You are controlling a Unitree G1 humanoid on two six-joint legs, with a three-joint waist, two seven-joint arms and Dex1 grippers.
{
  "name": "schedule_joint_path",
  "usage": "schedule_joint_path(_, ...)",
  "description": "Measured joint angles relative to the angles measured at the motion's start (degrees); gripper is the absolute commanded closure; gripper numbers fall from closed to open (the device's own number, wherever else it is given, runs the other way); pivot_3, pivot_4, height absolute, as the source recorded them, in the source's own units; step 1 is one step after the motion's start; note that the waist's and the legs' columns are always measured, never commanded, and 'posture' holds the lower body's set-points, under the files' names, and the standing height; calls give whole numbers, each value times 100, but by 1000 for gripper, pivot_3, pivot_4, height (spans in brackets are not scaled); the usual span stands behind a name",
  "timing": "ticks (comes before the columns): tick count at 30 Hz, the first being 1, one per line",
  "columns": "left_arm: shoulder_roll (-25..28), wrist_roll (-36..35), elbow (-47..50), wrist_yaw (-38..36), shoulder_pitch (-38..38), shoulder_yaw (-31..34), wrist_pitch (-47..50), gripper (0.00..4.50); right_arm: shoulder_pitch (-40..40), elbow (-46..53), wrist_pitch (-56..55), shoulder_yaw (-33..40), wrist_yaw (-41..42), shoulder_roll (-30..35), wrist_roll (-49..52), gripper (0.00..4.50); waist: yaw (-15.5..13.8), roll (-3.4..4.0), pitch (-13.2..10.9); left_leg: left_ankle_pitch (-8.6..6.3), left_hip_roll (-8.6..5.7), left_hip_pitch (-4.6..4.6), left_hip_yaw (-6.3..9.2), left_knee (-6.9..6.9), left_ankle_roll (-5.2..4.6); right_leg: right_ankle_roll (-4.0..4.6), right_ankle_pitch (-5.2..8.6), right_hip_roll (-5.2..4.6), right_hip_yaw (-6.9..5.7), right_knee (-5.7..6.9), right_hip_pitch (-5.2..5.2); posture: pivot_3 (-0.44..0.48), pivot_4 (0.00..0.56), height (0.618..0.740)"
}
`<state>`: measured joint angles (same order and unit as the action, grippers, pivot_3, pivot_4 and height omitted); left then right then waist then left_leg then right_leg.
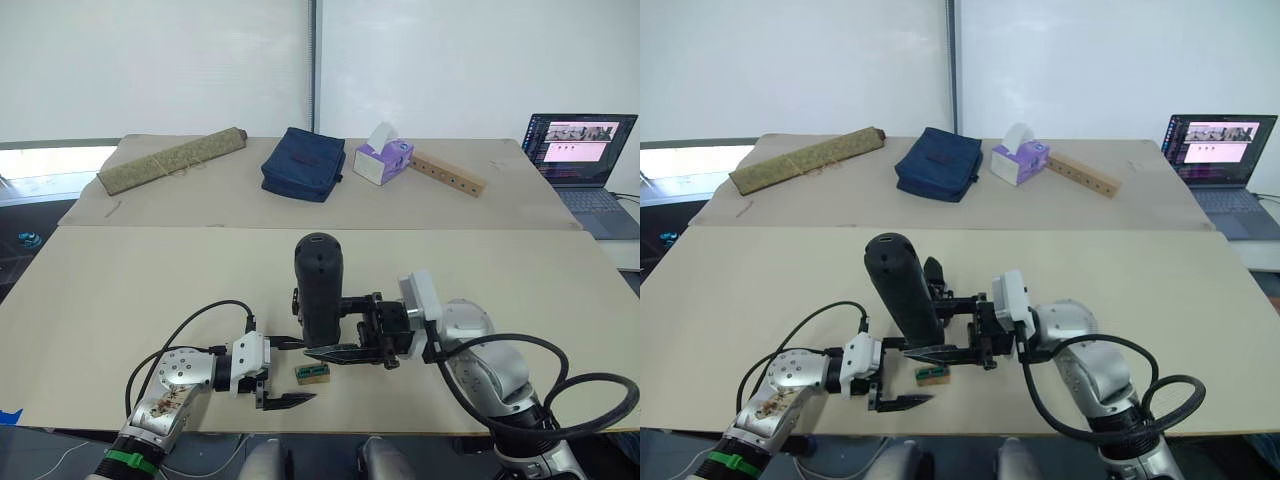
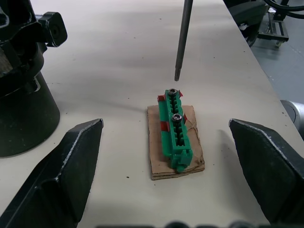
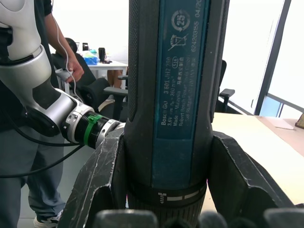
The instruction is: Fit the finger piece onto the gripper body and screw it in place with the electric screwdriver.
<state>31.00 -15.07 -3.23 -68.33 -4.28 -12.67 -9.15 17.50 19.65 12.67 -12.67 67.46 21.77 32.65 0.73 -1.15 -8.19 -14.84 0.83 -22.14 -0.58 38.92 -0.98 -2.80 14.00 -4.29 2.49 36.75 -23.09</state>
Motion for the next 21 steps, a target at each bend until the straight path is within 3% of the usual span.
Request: schedule_joint_path(21,0,-1,78,19,-14,-17,132,0,-3,-109,-22,-5,79,22,-98,2569,-4,0,0,0,0,-2,0,0,0,-1,1,-2,0,-1,0,0,150,740)
